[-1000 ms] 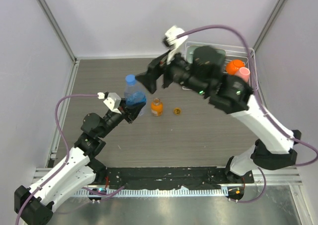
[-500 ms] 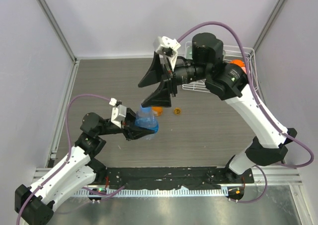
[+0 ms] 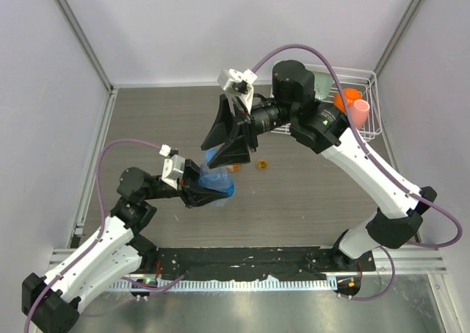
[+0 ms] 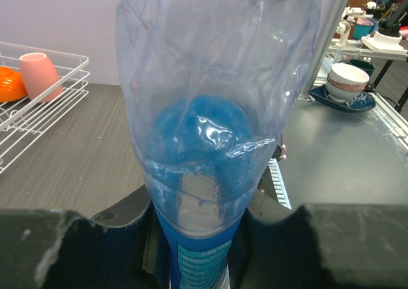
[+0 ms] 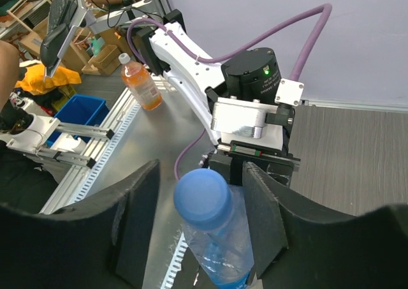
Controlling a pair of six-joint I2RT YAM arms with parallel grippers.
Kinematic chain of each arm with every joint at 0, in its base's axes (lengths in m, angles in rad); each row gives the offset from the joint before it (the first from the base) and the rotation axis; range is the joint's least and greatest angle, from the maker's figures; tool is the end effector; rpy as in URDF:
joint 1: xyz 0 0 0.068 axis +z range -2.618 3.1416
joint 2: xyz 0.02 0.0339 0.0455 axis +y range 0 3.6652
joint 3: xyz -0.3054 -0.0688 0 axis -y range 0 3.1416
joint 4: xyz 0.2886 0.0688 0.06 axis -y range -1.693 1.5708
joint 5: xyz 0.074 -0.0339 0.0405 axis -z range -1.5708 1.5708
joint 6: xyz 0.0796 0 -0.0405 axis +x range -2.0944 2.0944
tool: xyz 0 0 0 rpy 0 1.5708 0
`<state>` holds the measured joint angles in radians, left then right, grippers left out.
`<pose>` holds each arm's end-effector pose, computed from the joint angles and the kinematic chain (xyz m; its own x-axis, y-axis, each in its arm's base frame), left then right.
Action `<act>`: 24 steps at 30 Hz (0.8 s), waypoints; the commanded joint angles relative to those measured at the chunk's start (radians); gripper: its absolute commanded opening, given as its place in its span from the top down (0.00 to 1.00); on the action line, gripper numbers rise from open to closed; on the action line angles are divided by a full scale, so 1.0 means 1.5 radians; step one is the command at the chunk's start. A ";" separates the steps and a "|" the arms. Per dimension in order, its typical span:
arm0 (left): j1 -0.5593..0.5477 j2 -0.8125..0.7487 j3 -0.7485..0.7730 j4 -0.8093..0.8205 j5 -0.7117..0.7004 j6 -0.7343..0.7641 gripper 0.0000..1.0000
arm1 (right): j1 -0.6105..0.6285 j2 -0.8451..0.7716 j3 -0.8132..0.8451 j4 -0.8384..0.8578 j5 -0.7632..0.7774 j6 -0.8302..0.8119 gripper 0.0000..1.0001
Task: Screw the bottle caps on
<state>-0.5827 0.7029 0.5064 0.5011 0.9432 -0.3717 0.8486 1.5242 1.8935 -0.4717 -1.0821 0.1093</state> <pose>0.1290 -0.1622 0.3496 -0.1182 -0.1775 -0.9770 0.9927 0.0010 -0.1203 0.1879 0.3196 0.5673 -0.1689 -0.1143 -0.9790 -0.9199 -0.3383 0.1982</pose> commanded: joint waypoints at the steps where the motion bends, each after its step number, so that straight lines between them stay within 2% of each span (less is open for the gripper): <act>1: 0.002 -0.005 0.030 0.036 -0.022 -0.015 1.00 | -0.002 -0.041 -0.021 0.095 -0.028 0.042 0.44; 3: 0.003 -0.006 0.030 0.034 -0.032 -0.019 1.00 | -0.002 -0.042 -0.027 0.098 -0.028 0.044 0.51; 5: 0.003 -0.008 0.031 0.033 -0.044 -0.023 1.00 | -0.002 -0.045 -0.032 0.102 -0.027 0.044 0.54; 16: 0.009 -0.011 0.032 0.026 -0.077 -0.036 1.00 | -0.002 -0.058 -0.057 0.112 -0.013 0.040 0.53; 24: 0.013 -0.012 0.036 0.017 -0.120 -0.041 1.00 | -0.002 -0.057 -0.064 0.103 0.037 0.034 0.78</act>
<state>-0.5800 0.6941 0.5083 0.5049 0.8574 -0.4118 0.8421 1.4864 1.8008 -0.3244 -1.0641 0.1558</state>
